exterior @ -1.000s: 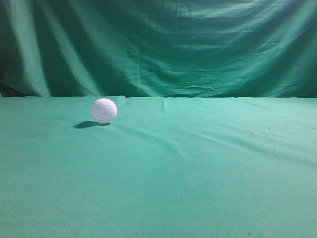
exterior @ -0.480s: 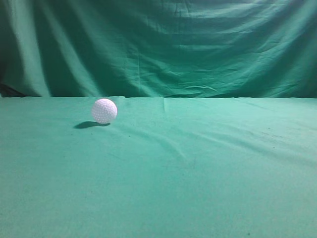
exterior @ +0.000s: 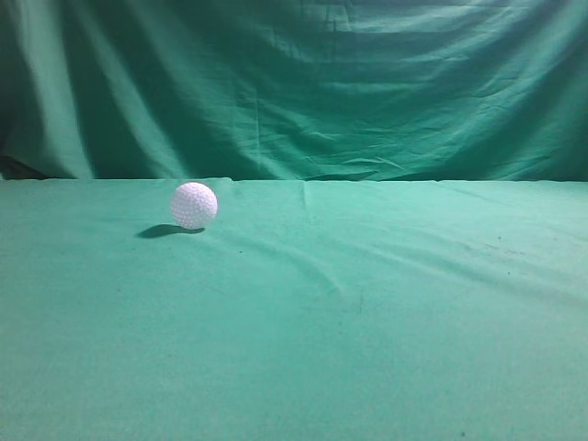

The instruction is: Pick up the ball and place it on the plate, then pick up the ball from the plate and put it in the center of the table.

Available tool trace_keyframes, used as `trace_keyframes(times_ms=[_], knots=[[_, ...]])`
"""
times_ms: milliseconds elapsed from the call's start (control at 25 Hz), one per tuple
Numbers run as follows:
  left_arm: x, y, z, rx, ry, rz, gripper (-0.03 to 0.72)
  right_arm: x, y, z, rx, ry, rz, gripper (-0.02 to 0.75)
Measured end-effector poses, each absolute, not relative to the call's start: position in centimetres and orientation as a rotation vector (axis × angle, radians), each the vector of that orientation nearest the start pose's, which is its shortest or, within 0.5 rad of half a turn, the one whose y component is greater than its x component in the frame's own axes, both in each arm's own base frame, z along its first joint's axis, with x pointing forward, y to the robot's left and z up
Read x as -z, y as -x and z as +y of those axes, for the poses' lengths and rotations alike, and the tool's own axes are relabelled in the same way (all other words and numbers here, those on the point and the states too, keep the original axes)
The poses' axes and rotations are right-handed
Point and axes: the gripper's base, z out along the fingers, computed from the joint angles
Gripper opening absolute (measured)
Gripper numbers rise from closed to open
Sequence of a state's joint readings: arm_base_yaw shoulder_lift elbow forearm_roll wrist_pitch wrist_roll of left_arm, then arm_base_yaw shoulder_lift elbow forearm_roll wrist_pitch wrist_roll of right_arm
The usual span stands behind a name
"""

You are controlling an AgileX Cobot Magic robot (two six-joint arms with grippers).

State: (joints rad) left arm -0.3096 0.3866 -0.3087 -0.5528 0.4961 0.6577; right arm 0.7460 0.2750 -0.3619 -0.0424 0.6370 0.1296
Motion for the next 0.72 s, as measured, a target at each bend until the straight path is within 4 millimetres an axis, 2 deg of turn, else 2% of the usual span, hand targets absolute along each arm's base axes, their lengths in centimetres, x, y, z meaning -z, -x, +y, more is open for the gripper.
trace_keyframes(times_ms=[80, 240, 440, 720], knots=[[-25.2, -7.3, -4.6, 0.313, -0.649, 1.899, 0.0, -24.9, -5.0, 4.4, -0.515, 0.637, 1.973, 0.0], [-25.1, -7.3, -4.6, 0.296, -0.668, 1.905, 0.0, -23.6, -5.3, 4.8, -0.553, 0.609, 1.934, 0.0], [-25.1, -7.3, -4.5, 0.29, -0.677, 1.909, 0.0, -23.7, -5.3, 4.9, -0.567, 0.597, 1.909, 0.0], [-25.0, -7.3, -4.5, 0.286, -0.679, 1.909, 0.0, -23.3, -5.2, 4.7, -0.55, 0.612, 1.957, 0.0]])
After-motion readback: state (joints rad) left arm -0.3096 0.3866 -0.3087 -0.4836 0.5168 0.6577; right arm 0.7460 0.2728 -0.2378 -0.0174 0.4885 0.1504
